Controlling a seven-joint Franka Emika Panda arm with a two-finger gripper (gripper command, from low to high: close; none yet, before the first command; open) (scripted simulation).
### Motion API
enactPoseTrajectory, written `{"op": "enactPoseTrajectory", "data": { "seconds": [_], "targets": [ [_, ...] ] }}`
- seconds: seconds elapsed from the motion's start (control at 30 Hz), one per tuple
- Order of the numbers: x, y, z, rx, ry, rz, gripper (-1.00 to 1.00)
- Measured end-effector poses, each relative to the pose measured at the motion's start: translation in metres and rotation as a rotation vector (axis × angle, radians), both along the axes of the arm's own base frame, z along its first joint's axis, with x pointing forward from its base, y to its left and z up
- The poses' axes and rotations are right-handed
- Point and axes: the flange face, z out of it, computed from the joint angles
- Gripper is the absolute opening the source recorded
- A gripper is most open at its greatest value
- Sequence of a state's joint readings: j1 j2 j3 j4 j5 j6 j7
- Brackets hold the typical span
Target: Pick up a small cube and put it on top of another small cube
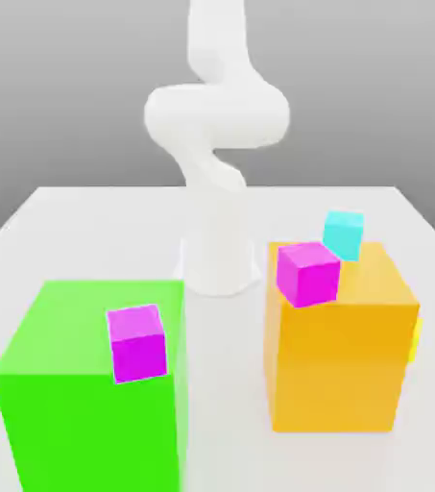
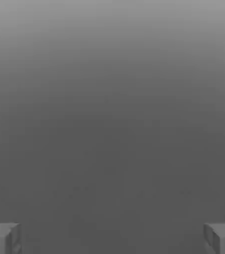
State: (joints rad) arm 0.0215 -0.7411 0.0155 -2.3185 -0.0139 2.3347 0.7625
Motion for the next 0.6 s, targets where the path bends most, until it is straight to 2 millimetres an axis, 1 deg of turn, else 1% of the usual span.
{"op": "enactPoseTrajectory", "data": {
  "seconds": [0.07,0.13,0.23,0.3,0.37,0.43,0.5,0.6],
  "targets": [
    [0.018,0.023,-0.029,-0.074,0.041,0.108,0.00],
    [0.032,0.049,-0.060,-0.152,0.079,0.232,0.00],
    [0.044,0.090,-0.107,-0.269,0.129,0.430,0.00],
    [0.047,0.118,-0.140,-0.345,0.159,0.567,0.00],
    [0.046,0.145,-0.172,-0.419,0.184,0.708,0.00],
    [0.041,0.172,-0.205,-0.492,0.206,0.853,0.00],
    [0.031,0.198,-0.238,-0.562,0.224,1.000,0.00],
    [0.010,0.234,-0.287,-0.663,0.243,1.227,0.00]
  ]
}}
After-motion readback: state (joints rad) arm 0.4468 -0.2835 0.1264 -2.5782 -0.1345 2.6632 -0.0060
